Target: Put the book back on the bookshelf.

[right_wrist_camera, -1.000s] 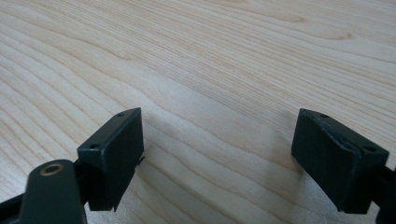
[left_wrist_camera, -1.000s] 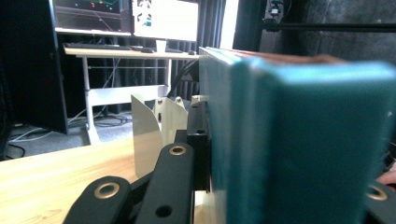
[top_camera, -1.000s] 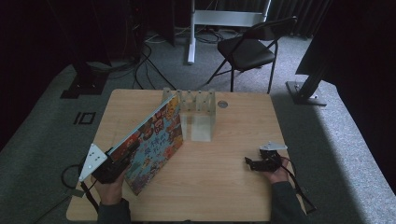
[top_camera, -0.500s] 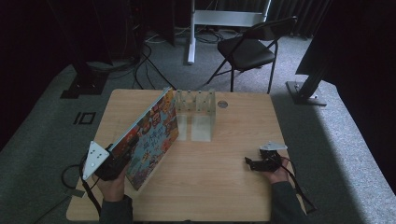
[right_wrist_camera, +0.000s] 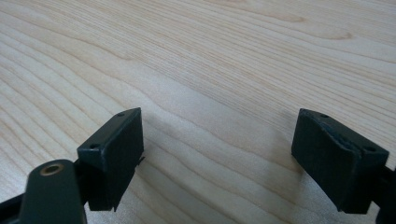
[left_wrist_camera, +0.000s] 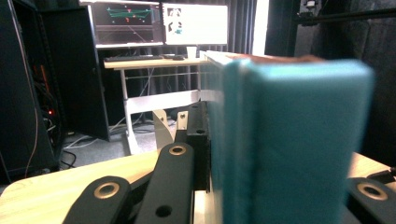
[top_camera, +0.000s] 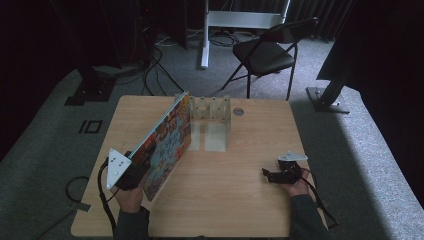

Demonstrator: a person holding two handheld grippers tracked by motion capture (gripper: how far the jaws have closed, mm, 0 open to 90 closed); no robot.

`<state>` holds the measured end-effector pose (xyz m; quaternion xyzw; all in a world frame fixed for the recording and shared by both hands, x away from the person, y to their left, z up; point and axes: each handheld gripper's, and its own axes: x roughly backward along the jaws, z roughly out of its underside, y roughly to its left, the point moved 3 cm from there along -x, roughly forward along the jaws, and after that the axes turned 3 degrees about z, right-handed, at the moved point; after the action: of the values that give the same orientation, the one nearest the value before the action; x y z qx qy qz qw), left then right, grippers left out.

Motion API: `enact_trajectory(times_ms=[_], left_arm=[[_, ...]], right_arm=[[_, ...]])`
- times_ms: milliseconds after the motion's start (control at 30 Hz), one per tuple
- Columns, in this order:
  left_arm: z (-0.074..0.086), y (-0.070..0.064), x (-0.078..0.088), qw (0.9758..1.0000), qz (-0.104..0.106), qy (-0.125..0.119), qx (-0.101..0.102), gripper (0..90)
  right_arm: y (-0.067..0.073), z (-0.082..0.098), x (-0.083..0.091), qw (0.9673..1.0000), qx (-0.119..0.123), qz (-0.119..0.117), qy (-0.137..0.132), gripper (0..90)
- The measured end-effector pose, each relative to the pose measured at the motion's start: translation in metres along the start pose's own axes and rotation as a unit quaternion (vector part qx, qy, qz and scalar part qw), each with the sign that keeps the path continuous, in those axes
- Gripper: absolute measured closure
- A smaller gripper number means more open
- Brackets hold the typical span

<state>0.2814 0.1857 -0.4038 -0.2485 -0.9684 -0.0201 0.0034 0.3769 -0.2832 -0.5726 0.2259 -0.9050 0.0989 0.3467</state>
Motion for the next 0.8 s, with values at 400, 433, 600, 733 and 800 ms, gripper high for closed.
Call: enact_trajectory(times_ms=[400,433,600,733,800], left_arm=[[-0.001,-0.001,-0.011,0.9998,-0.018,-0.002,0.008,80.4],[-0.001,-0.001,-0.012,0.9998,-0.020,-0.003,0.010,80.4],[-0.001,0.000,-0.014,0.9995,-0.027,-0.007,0.015,80.4],[-0.002,0.000,-0.016,0.9993,-0.033,-0.006,0.014,80.4],[-0.002,0.000,-0.017,0.9992,-0.037,-0.008,0.014,80.3]], right_arm=[[0.000,0.000,0.000,1.0000,0.000,0.000,0.000,16.6],[0.000,0.000,0.000,1.0000,0.000,0.000,0.000,16.6],[0.000,0.000,0.000,1.0000,0.000,0.000,0.000,16.6],[0.000,0.000,0.000,1.0000,-0.001,0.000,0.000,16.6],[0.000,0.000,0.000,1.0000,0.000,-0.001,0.000,16.6]])
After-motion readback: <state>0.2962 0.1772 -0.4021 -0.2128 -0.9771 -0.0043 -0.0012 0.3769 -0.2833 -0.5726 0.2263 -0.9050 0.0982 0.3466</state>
